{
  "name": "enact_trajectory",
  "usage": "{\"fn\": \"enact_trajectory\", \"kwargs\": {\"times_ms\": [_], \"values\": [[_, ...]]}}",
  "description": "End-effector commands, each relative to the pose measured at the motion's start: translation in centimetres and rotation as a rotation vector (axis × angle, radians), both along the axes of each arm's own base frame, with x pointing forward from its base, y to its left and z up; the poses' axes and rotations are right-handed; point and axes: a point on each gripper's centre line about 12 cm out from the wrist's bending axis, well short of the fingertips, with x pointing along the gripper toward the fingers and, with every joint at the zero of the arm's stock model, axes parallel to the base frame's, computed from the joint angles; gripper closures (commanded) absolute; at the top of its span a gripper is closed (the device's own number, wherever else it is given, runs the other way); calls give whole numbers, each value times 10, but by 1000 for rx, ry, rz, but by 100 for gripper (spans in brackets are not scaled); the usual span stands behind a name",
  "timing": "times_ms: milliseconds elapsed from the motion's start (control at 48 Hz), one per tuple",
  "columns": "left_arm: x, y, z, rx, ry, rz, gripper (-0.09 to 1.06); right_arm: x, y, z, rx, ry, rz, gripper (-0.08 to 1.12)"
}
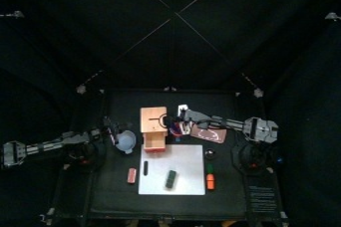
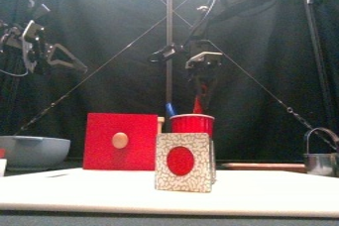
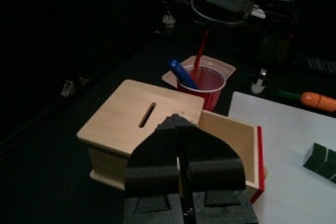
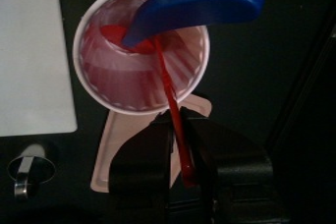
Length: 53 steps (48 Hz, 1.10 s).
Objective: Place sushi on board then cut the sushi with the knife then place the pieces on the plate
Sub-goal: Grasp knife edge with left hand
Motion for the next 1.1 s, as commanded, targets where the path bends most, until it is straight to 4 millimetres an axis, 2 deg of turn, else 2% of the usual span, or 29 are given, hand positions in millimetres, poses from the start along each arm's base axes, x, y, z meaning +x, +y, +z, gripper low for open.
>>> {"fn": "enact_trajectory", "kwargs": {"times_ms": [21,375,667,792,1104], "values": [[2,2,6,7,-17,4,96,-2,2,36,-25,-84,1,54],[2,2,6,6,-17,4,96,-11,34,72,-20,-161,53,54],[2,4,8,8,-23,15,96,-26,42,92,-25,-215,60,54],[1,4,7,7,-20,16,96,-30,41,91,-25,-220,58,54],[1,4,6,5,-18,18,96,-31,37,63,-19,-159,50,54]]}}
